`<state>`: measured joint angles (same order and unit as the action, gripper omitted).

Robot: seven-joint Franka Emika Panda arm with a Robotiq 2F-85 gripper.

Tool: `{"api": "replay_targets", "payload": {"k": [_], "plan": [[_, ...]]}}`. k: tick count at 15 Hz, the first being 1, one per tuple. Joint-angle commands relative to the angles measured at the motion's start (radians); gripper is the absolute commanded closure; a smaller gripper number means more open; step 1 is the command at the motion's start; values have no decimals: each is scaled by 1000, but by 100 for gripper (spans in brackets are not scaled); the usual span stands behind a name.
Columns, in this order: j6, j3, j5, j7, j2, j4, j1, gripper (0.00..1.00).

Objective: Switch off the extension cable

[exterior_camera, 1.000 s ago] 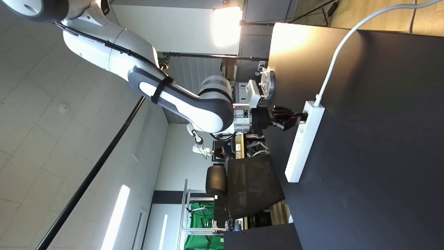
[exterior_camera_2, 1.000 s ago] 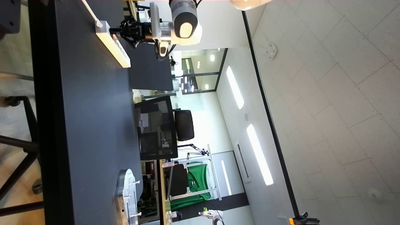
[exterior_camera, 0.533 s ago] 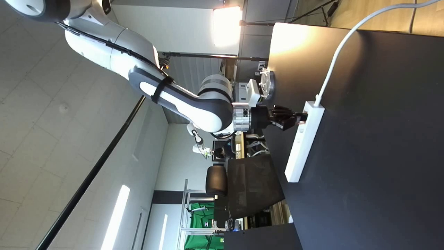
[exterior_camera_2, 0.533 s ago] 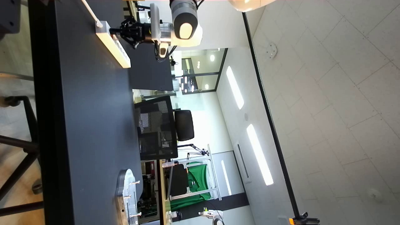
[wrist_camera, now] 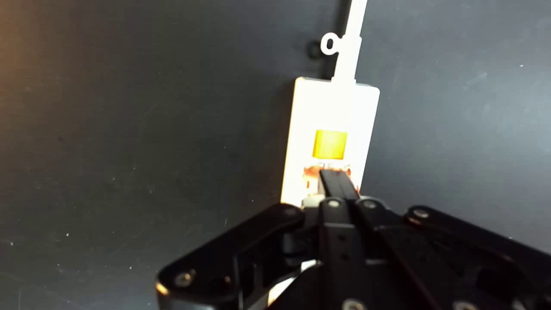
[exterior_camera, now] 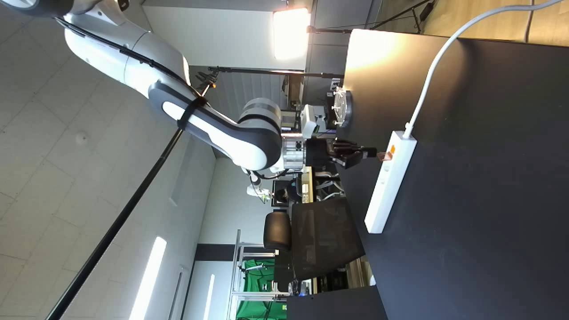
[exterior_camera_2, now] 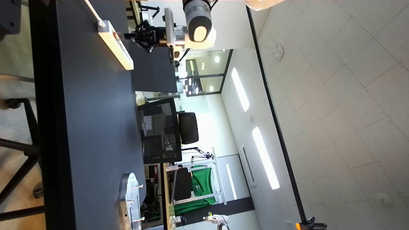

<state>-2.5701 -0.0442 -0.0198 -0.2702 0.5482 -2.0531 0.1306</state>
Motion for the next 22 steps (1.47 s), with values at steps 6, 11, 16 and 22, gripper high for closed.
{"api": "replay_targets", "payload": {"k": [6,11,16,22], "plan": [[142,10,3,-55,-77,13,15,61],[155,18,-2,-70,-79,16,22,27],[131,22,0,-66,-65,8,20,0],[130,22,0,-67,-58,8,19,0]]}}
